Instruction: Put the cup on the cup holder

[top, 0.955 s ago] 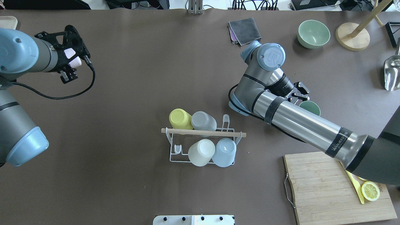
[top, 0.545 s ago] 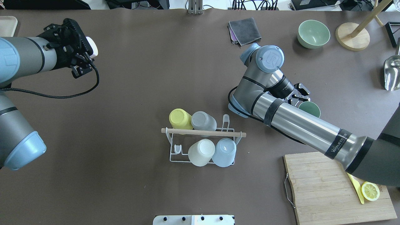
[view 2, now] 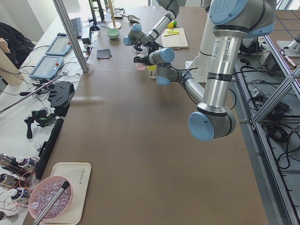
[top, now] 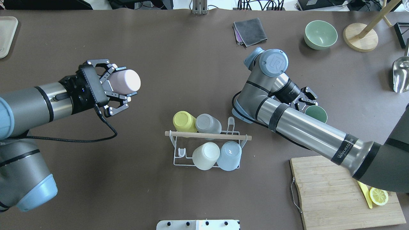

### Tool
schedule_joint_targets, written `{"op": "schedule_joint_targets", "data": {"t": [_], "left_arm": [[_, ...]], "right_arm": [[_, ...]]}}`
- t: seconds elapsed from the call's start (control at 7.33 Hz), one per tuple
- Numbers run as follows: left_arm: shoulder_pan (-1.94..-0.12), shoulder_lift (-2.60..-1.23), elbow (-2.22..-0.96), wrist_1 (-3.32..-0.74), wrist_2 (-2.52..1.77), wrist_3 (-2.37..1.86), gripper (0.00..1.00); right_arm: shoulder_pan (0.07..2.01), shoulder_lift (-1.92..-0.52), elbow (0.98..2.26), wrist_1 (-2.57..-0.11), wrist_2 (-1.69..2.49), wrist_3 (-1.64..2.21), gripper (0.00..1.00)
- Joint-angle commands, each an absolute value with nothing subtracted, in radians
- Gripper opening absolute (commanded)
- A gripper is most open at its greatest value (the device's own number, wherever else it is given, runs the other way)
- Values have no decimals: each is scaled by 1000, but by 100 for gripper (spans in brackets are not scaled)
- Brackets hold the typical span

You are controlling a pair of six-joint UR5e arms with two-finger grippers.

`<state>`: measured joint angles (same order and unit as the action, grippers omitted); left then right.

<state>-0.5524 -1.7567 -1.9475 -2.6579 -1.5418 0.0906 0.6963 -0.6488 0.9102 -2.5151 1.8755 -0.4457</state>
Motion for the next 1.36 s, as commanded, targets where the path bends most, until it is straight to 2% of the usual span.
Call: {"op": "schedule_joint_targets", "data": {"t": [0.0, 0.27, 0.68, 0.82, 1.23], "left_arm": [[-407, -1753, -1915, -2967, -1545, -17, 46], [-318, -1775, -1872, -3182, -1546, -89, 46], [-275, -1925, -1654, -3463, -1589, -182, 46], [-264, -1971, -1570, -3543, -1589, -183, 46], [-264, -1991, -1476, -3600, -1594, -175, 46]], "right_arm": [[693, -649, 920, -2523, 1833, -452, 56], [687, -711, 1070, -2571, 1774, -454, 54], [692, -813, 1352, -2571, 1752, -440, 52], [693, -830, 1433, -2566, 1759, -439, 42], [727, -850, 1543, -2482, 1820, -451, 41]]}}
